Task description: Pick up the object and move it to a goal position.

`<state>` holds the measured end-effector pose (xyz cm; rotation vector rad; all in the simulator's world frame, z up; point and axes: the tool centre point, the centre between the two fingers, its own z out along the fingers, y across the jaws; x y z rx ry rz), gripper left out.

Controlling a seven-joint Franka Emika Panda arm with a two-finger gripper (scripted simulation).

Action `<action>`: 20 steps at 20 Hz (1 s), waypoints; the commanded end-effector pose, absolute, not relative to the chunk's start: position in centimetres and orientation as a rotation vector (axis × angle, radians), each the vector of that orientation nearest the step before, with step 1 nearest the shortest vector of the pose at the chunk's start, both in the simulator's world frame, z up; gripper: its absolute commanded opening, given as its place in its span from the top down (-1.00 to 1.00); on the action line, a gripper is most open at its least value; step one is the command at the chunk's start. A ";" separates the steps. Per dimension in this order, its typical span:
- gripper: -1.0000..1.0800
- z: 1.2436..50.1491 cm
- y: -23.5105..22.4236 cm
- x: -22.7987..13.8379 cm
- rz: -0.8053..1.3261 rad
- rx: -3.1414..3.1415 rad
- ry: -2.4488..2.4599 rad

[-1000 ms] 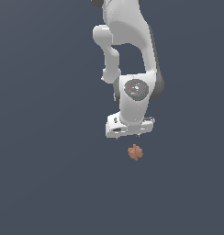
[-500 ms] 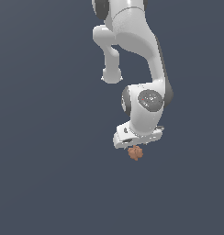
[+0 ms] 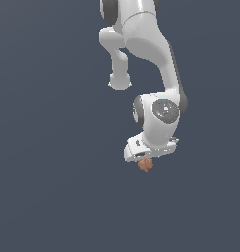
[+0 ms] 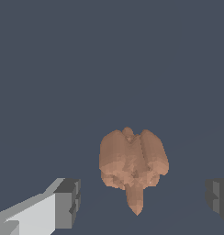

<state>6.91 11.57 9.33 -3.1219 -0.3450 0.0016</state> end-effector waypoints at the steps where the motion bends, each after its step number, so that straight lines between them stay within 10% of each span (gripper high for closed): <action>1: -0.92 9.0 11.6 6.9 0.002 -3.122 -0.345; 16: -0.92 4.4 11.6 7.0 0.000 -3.122 -0.346; 17: 1.00 4.4 11.6 7.0 0.000 -3.122 -0.346; 20: 1.00 4.4 11.6 7.0 0.000 -3.122 -0.346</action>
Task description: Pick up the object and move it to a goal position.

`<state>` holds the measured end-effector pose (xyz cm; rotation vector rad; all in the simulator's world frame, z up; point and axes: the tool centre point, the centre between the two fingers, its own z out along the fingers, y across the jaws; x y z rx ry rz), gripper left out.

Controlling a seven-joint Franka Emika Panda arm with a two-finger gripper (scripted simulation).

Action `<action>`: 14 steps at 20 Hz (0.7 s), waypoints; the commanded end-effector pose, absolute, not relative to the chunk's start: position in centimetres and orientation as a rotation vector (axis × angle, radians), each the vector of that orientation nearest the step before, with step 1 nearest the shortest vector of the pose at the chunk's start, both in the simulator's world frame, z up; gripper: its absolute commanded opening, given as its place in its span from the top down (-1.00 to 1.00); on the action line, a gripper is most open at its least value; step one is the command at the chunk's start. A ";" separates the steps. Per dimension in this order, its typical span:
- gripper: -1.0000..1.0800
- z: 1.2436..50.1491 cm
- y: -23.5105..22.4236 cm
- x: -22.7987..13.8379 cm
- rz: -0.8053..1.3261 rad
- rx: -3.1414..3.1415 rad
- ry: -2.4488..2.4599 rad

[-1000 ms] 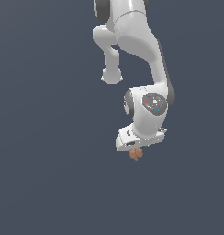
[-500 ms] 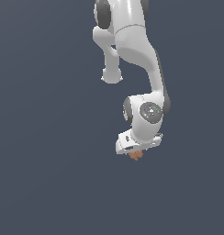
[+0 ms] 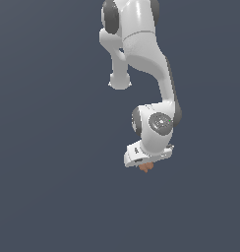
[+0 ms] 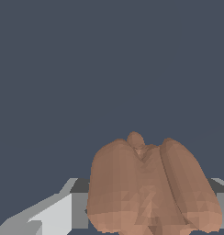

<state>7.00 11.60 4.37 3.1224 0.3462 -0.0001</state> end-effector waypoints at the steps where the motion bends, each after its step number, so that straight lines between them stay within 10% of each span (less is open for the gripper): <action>1: 1.00 4.4 11.6 7.0 0.000 3.122 0.346; 14: 1.00 4.7 9.4 6.9 0.000 3.122 0.346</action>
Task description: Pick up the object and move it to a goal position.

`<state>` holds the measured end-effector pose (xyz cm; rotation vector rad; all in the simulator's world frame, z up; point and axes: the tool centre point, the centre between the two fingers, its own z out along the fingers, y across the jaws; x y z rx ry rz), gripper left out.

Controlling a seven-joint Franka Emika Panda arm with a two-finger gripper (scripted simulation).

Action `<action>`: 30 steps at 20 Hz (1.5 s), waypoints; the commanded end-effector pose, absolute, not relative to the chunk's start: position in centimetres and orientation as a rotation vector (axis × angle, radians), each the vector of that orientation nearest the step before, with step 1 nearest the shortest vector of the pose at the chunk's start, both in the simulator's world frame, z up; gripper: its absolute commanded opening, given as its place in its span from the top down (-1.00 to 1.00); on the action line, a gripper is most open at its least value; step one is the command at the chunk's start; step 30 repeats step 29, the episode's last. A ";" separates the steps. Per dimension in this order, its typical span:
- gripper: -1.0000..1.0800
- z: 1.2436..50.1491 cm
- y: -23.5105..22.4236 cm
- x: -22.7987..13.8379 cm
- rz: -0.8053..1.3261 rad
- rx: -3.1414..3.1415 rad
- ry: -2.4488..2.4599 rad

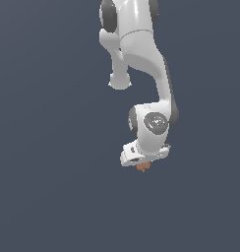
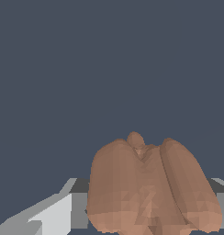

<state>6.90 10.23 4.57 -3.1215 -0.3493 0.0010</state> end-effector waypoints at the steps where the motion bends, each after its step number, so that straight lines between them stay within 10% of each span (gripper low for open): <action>1: 1.00 4.8 8.7 6.9 0.000 -3.122 -0.346; 18: 1.00 7.7 -9.3 6.5 0.000 -3.122 -0.346; 30: 1.00 8.1 -12.3 6.7 0.000 -3.122 -0.346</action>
